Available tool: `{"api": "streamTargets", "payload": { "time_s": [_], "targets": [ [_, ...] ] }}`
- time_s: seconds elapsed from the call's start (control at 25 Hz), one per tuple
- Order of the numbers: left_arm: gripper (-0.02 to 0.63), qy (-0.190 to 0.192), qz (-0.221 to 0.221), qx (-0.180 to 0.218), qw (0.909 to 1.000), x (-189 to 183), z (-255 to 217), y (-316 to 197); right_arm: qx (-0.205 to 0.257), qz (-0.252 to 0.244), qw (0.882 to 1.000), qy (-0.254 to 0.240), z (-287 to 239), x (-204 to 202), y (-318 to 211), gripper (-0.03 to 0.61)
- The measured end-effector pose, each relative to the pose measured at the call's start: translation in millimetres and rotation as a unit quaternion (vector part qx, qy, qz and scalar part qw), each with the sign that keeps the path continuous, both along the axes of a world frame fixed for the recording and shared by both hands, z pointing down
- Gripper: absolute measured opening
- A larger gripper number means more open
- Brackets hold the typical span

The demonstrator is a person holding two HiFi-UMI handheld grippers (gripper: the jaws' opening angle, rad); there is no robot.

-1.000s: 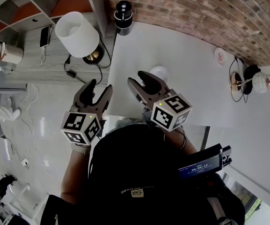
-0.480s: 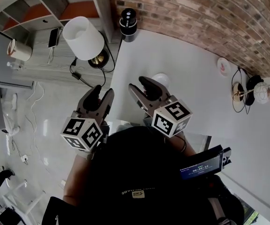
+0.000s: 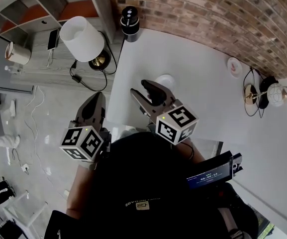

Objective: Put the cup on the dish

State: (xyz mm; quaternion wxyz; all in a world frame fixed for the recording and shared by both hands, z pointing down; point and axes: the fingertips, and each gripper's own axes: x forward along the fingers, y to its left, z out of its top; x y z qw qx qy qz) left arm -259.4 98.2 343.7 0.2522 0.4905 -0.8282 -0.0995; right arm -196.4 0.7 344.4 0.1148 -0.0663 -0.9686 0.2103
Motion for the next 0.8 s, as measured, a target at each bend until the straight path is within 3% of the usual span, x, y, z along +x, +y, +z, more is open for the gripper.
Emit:
{"api": "streamTargets", "payload": {
  "time_s": [0.32, 0.8],
  "targets": [
    [0.005, -0.012, 0.018, 0.007, 0.9997, 14, -6, -10, -0.01, 0.005, 1.0, 0.006, 2, 8, -4, 0.187],
    [0.005, 0.023, 0.061, 0.018, 0.9977, 34, 3, -26, -0.013, 0.017, 1.0, 0.009, 7, 21, -14, 0.187]
  ]
}}
